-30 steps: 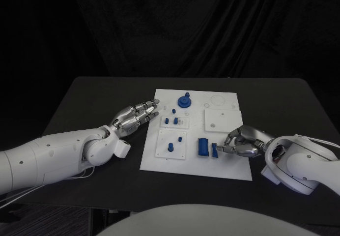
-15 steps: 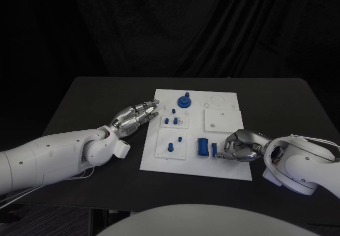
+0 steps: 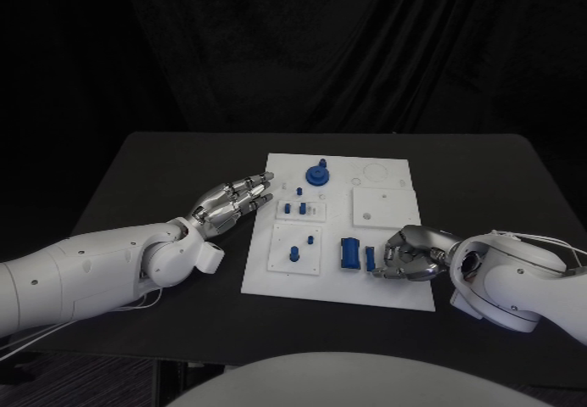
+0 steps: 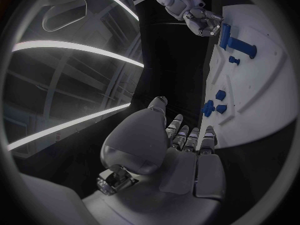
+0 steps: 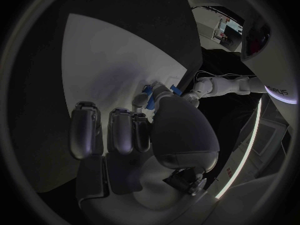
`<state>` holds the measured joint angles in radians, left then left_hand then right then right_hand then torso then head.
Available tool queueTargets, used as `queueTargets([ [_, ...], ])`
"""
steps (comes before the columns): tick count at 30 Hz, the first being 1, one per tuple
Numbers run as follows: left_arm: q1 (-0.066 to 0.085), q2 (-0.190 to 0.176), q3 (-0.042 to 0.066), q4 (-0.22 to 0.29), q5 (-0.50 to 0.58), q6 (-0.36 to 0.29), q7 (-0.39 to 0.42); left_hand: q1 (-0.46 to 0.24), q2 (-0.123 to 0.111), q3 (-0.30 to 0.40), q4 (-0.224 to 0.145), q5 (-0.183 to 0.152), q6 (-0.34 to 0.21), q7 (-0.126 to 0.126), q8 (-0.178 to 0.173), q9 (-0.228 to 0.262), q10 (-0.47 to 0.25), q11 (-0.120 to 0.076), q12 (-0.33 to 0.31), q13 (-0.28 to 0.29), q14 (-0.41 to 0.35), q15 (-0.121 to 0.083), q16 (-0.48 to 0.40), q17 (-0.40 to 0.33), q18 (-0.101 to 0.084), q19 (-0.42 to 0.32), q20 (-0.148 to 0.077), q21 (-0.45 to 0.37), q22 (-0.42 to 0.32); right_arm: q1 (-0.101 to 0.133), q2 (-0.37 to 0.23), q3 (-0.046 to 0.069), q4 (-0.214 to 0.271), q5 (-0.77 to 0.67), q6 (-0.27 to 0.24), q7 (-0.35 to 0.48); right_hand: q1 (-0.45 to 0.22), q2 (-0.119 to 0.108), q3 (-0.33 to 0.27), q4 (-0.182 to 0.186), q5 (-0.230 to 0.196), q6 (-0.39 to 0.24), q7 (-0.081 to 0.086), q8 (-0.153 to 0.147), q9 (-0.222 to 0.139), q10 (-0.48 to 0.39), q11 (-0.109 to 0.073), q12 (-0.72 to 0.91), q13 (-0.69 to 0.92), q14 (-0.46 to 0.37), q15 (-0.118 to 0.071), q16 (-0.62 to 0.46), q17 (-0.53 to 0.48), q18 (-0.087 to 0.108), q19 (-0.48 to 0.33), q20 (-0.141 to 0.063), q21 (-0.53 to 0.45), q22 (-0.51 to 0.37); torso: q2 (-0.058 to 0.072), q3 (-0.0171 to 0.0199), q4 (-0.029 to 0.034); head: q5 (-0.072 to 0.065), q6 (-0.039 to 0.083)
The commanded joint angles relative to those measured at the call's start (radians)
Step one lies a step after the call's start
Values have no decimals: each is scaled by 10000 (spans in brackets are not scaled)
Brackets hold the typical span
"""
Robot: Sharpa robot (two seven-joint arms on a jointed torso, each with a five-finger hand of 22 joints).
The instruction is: Assemble the parts on the task board
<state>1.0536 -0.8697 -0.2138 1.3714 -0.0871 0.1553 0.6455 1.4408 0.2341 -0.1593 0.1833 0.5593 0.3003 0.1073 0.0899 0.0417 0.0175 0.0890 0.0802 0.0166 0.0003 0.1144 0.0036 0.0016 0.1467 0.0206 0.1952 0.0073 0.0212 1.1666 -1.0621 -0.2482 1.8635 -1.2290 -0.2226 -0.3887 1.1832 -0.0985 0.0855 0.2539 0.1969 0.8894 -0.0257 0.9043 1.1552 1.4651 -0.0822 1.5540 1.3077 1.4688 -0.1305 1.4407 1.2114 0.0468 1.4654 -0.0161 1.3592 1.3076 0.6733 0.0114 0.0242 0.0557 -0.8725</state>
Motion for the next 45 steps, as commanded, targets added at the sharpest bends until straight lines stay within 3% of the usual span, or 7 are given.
queueTargets([
  [1, -17, 0, 8, 26, -1, 107, 107, -43, 83, 55, 12, -7, -7, 76, 63, 12, 17, 70, 68, 12, -3, 82, -36, -16, 31, -31, 63, 58, 12, -27, 28, 1, -33, -130, 24, -227, 82, 66, 8, -2, 34, 66, 26, 41, 12, 960, -54, 32, 2433, 436, -73, -5, 15, 6, 222, -52, 39, 2006, -8, -8, -5, 20, -1],
  [9, -18, 5, 8, 12, -1, 112, 95, -43, 83, 55, 12, -7, -7, 76, 63, 12, 17, 70, 68, 12, -3, 82, -36, -16, 31, -31, 63, 58, 12, -32, 59, 2, -80, -132, -115, -221, -7, 248, -42, 131, 13, 36, 29, 39, 47, 953, -53, 21, 2418, 431, -76, -20, -19, 9, 217, -57, 24, 2002, -11, -4, 1, 27, -1],
  [15, -19, 16, 8, -1, -1, 124, 90, -44, 83, 61, 5, 1, -11, 82, 67, 12, 19, 76, 69, 12, -3, 82, -36, -16, 30, -32, 63, 57, 10, -33, 57, 2, -70, -133, -120, -184, -3, 113, -182, 138, 4, 35, 27, 65, 92, 952, -55, 20, 2417, 429, -76, -26, -28, 13, 209, -58, 3, 1996, -1, 8, 5, 26, -1],
  [16, -19, 18, 8, -4, -1, 127, 89, -44, 83, 61, 5, 1, -11, 82, 67, 12, 19, 76, 69, 12, -3, 82, -36, -16, 30, -32, 63, 57, 10, -33, 57, 2, -69, -133, -119, -176, -158, -62, -452, 236, -1448, 71, 4, 106, 126, 955, -94, 25, 2423, 424, -94, -29, -31, 11, 203, -82, 4, 1996, -2, 5, 9, 24, -1],
  [29, -24, 36, 8, -21, -1, 148, 73, -42, 83, 66, -1, 4, -9, 86, 69, 12, 19, 80, 68, 12, -3, 82, -36, -16, 30, -32, 63, 57, 10, -34, 116, 4, -143, -132, -23, -135, -205, -50, -621, 273, -1487, 41, -6, 92, 140, 944, -86, 8, 2399, 421, -108, -37, -47, 14, 199, -94, -5, 1994, -14, -2, -1, 32, -1],
  [34, -26, 38, 8, -21, -1, 148, 74, -40, 83, 70, -6, 7, -10, 90, 71, 12, 19, 82, 69, 12, -3, 82, -36, -16, 30, -31, 63, 58, 10, -34, 137, 5, -203, -132, -63, -151, -118, 179, -638, 253, -1480, 44, -15, 79, 144, 936, -92, -2, 2384, 417, -112, -46, -60, 15, 195, -99, -13, 1991, -16, -3, 1, 41, -1],
  [45, -29, 56, 8, -30, -1, 160, 73, -37, 84, 76, -14, 8, -8, 95, 74, 13, 19, 84, 66, 11, -3, 82, -36, -16, 29, -31, 62, 58, 10, -34, 247, 7, -333, -132, -211, -223, 548, 934, -604, -153, -1468, 196, -32, 132, 212, 940, -108, 2, 2392, 423, -123, -50, -50, 15, 198, -107, -10, 1993, -16, -7, 5, 38, -1],
])
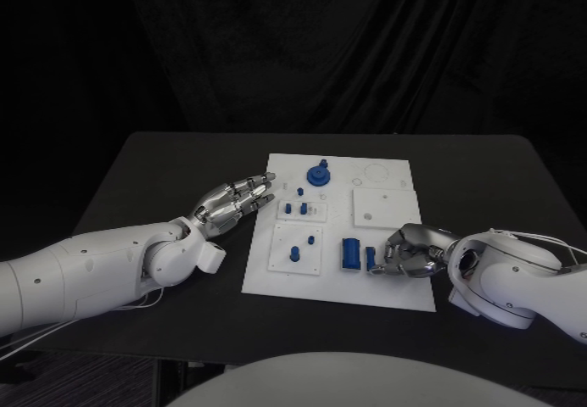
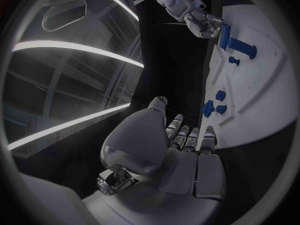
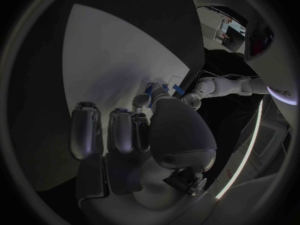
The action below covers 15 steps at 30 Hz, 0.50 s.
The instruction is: Assemble the parts on the task board
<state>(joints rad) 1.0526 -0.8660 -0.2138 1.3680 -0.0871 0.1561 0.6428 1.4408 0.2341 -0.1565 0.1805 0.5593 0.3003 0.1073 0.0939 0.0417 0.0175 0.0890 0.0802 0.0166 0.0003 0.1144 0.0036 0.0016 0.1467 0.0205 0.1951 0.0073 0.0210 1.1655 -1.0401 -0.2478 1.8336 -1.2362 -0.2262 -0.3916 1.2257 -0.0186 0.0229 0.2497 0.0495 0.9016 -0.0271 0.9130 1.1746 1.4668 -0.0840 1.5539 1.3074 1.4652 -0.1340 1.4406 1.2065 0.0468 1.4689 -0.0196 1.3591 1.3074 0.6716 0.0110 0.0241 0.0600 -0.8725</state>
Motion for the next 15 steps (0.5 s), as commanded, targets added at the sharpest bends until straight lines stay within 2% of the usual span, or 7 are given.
queueTargets([
  [1, -19, 20, 8, 4, -1, 153, 100, -37, 84, 48, 14, 8, -8, 95, 34, 13, 19, 85, 66, 11, -3, 82, -36, -16, 29, -30, 63, 58, 12, -23, 41, 3, -49, -61, -180, -201, 180, 182, 23, -154, 6, 56, -17, 20, 7, 921, -91, 1, 2391, 459, -88, -52, -8, 18, 157, -73, -23, 1991, 2, -4, 6, -4, -1],
  [10, -23, 31, 8, -2, -1, 169, 90, -37, 84, 48, 14, 8, -8, 95, 34, 13, 19, 85, 66, 11, -3, 82, -36, -16, 29, -30, 63, 58, 12, -29, 182, 4, -144, -61, -137, -244, 405, 459, 16, -343, 6, 77, -21, -32, -11, 915, -93, -7, 2381, 453, -89, -70, -45, 23, 148, -75, -46, 1984, 0, -1, 1, 15, -1],
  [15, -27, 37, 8, -4, -1, 174, 86, -31, 86, 60, -1, 9, 0, 103, 40, 14, 18, 88, 65, 11, -3, 82, -36, -16, 28, -31, 62, 57, 10, -34, 260, 4, -164, -60, -31, -240, 777, 367, -53, -705, 6, 64, -21, -72, -14, 894, -95, -35, 2341, 443, -94, -93, -89, 31, 132, -80, -83, 1973, 2, 5, 2, 7, -1],
])
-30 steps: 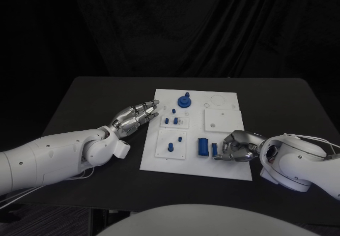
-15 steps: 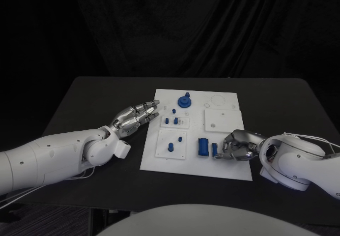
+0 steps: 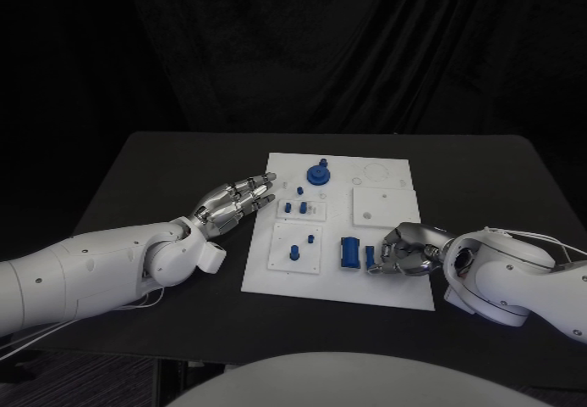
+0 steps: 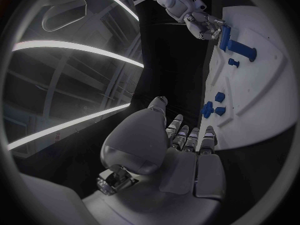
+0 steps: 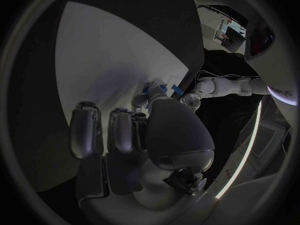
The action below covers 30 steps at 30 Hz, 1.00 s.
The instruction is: Assemble the parts on the task board
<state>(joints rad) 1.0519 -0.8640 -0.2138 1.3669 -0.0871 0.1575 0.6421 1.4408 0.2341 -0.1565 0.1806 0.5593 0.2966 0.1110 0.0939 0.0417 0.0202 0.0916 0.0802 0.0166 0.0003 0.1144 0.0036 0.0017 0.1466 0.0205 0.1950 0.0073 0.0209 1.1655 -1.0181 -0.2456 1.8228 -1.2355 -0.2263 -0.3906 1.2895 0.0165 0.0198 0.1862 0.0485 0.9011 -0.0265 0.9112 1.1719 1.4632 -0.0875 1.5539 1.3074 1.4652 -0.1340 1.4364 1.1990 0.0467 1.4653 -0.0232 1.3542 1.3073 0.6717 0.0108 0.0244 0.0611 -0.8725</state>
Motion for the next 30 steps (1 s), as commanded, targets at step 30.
queueTargets([
  [30, -30, -129, 8, 192, -1, -463, 1031, 65, -91, 138, -224, 427, 586, 92, 308, 87, 394, 88, 814, 155, 4, -153, -26, -12, 115, 117, -84, 158, 133, -35, -499, -13, 267, 471, -1298, 1744, -1051, -895, -1366, 913, 21, 67, 17, -77, 86, 878, -11, -98, 2250, 456, -45, -47, 74, 113, 9, 8, -461, 1861, 1, 11, -11, 66, -1],
])
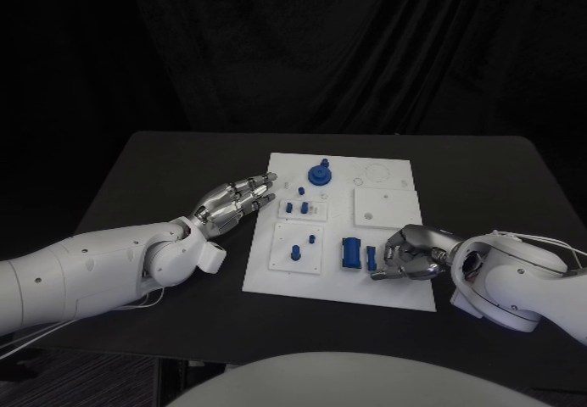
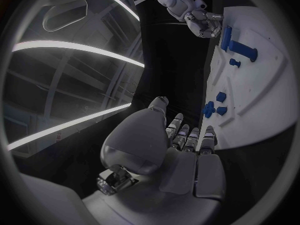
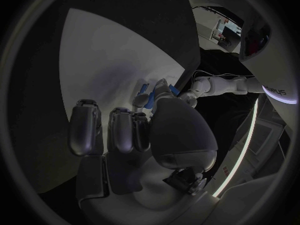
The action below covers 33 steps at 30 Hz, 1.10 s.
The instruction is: Assemble the parts on the task board
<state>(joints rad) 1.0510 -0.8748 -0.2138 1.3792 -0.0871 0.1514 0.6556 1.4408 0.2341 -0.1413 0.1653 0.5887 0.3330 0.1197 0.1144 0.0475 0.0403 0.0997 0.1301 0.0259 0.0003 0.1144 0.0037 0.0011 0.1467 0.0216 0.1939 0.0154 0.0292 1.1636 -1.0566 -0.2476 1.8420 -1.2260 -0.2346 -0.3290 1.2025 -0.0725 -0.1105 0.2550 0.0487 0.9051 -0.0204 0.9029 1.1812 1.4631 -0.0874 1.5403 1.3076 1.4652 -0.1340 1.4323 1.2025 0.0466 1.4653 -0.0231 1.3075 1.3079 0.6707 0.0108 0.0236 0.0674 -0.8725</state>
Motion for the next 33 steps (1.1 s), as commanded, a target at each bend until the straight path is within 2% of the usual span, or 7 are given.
queueTargets([
  [1, -21, -33, 8, 94, -1, -528, 1024, 64, -104, -17, -70, 159, 245, -1, 114, 31, 210, -1, 343, 64, 9, -173, -20, -1, 121, 112, -85, 83, 55, -12, -175, 9, 97, 461, -1509, 1361, -1619, 793, -211, 350, 947, -566, -14, -645, -381, 758, 24, -119, 2030, 429, -35, -51, -58, 152, -72, 1, -180, 1804, 13, 14, -6, -3, -1],
  [3, -21, -60, 8, 167, -4, -821, 1297, 26, -243, -93, -9, 418, 502, -120, 218, 55, 380, -137, 616, 98, 29, -357, 6, 13, 173, 141, -213, 101, 70, 5, -313, 13, 142, 662, -2222, 1898, -2630, 1152, -614, 386, 2363, -605, 29, -917, -587, 486, 72, -454, 1590, 245, 48, -374, -713, 269, -336, 46, -762, 1637, 13, 15, -11, -17, -1],
  [10, -21, -238, 9, 434, -687, -1666, 2003, 55, -377, -203, 350, 484, 995, -213, 381, 71, 708, -264, 1160, 145, 102, -538, 98, 53, 174, 190, -405, 137, 96, 115, -582, 19, 166, 2305, -4794, 4615, -2092, 1608, -912, 366, 3573, -449, 487, -1330, -1033, -2959, 615, -4077, -2411, -2217, 669, -3283, -5377, 1070, -3420, 605, -6300, 3, -14, 27, -43, -31, -1],
  [17, -13, -515, 11, 766, -962, -2194, 2236, 106, -419, -264, 859, 413, 1260, -202, 392, 61, 891, -264, 1406, 150, 150, -562, 156, 69, 97, 226, -507, 168, 109, 334, -529, 21, -68, 4340, -5988, 7179, -1606, 1965, -1022, 375, 4224, -772, 835, -1990, -1710, -5173, 1000, -6035, -4530, -3765, 1084, -4341, -6755, 1244, -4501, 1032, -8138, -569, -103, 29, -102, 29, -1],
  [21, -3, -682, 11, 963, -1014, -2617, 2360, -109, -386, -414, 1299, -52, 1434, -288, 369, 62, 991, -380, 1555, 162, 144, -709, 157, 67, 85, 210, -662, 164, 91, 466, -400, 20, -288, 5194, -5912, 8176, -1405, 2301, -1182, 354, 4632, -1265, 1485, -2789, -2874, -6611, 1737, -7207, -5670, -5381, 1905, -6431, -7681, 1186, -5557, 1762, -10180, -1914, -176, 17, -127, 24, -1],
  [23, 0, -643, 12, 943, -1026, -2716, 2421, -206, -367, -473, 1293, -152, 1361, -332, 316, 48, 952, -434, 1514, 153, 120, -768, 132, 57, 89, 187, -715, 150, 73, 495, -348, 18, -398, 5488, -5775, 8471, -1349, 2355, -1499, 407, 4569, -1789, 1600, -4088, -4896, -7990, 2579, -8692, -7408, -6752, 2738, -8765, -9171, 1161, -6467, 2562, -12199, -3812, -203, 29, -137, 14, -1],
  [33, 5, -423, 12, 780, -1046, -2787, 2458, -217, -276, -541, 1281, -140, 795, -507, -22, -17, 600, -611, 1144, 101, 22, -908, 4, 7, 100, 53, -837, 65, -25, 540, -193, 11, -884, 6302, -4771, 9203, -1058, 2720, -2103, 364, 4196, -3076, 1259, -5608, -8596, -11575, 2217, -10175, -10788, -10938, 2613, -11701, -11454, 1325, -11775, 2891, -12641, -9457, -252, 80, -280, 265, -1],
])
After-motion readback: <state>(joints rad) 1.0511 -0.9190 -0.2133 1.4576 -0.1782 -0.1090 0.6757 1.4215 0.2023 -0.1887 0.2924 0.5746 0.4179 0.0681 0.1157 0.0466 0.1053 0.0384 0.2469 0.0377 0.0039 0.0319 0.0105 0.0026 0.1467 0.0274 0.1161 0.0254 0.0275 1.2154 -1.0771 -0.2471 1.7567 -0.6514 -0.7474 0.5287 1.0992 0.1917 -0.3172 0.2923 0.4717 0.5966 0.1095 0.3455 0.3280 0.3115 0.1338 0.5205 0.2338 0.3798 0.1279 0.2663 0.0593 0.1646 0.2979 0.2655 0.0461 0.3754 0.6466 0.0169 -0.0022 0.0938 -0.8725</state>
